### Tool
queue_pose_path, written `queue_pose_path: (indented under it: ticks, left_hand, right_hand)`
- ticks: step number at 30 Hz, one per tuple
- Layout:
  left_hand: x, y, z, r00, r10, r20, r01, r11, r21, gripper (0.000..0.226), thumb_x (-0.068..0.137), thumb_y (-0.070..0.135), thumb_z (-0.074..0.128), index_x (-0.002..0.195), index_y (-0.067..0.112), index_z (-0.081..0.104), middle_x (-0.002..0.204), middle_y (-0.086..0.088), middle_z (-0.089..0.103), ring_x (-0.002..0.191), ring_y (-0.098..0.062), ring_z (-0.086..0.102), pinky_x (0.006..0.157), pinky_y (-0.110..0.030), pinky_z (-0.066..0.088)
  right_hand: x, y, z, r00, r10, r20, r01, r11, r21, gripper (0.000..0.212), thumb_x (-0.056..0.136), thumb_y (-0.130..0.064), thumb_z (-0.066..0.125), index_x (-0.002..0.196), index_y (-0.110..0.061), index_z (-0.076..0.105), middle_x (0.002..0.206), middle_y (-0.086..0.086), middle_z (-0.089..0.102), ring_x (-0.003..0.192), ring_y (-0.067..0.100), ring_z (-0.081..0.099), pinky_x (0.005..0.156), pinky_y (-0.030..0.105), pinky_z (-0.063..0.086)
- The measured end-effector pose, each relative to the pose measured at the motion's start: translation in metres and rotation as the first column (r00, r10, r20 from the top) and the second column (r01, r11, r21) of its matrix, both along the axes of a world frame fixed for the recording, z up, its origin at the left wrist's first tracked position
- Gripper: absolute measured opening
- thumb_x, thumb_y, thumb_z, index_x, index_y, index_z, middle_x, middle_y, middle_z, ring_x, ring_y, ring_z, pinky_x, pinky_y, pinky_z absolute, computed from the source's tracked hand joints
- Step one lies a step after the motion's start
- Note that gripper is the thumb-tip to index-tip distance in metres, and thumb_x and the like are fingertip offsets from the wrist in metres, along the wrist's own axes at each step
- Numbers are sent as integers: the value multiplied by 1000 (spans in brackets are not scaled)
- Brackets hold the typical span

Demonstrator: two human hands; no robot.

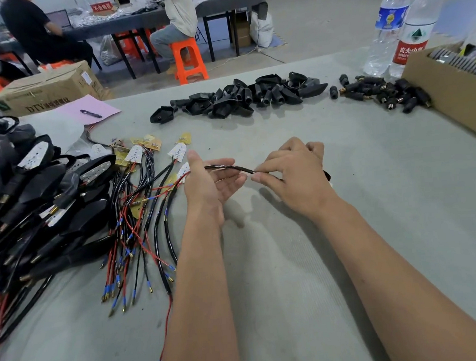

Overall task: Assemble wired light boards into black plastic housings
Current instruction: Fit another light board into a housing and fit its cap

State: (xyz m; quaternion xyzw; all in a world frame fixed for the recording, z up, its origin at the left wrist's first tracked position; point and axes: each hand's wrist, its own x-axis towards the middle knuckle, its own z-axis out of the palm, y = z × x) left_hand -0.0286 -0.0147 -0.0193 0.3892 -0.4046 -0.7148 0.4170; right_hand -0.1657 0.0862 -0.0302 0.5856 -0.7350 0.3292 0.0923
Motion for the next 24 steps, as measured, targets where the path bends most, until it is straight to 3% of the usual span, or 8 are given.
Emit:
queue_pose_path:
  ticks: [3,8,11,19,24]
  left_hand:
    - [3,-3,-5,978,101,185,-78,988,-130,88,105,65,17,81,1,74,71,-18,74,55,-28,71,48,-28,55]
    - [4,-9,-9,926,245,289,-176,954,-244,85,107,57,16,79,-5,67,55,-9,67,43,-23,60,39,-23,42]
    - [6,-11,-11,880,324,347,-198,915,-352,74,107,55,19,70,5,59,52,-4,65,44,-20,56,43,-27,44]
    - [19,-21,-10,845,385,370,-253,899,-358,69,108,50,20,62,12,54,51,-3,67,38,-17,54,53,-31,46]
    - [17,-20,-9,851,364,378,-256,917,-306,72,108,52,20,62,10,55,49,-2,66,35,-14,53,45,-26,43]
  right_hand:
    - [-3,1,0,1000,-14,23,14,1000,6,20,93,-56,66,88,-42,81,88,-24,71,100,11,45,83,36,14]
    - [-10,3,-1,997,4,75,-4,1000,-4,18,91,-54,69,89,-40,81,88,-22,72,102,13,46,86,37,17]
    - [-15,5,-2,997,14,82,-13,1000,-16,18,90,-53,70,88,-39,82,87,-22,72,103,13,46,89,39,20]
    - [-27,9,-5,990,44,133,-38,998,-49,11,85,-50,77,82,-41,81,89,-25,71,105,12,45,89,34,16]
    - [-30,11,-1,980,66,190,-71,997,17,9,85,-49,77,82,-41,79,90,-25,71,108,10,45,97,36,20]
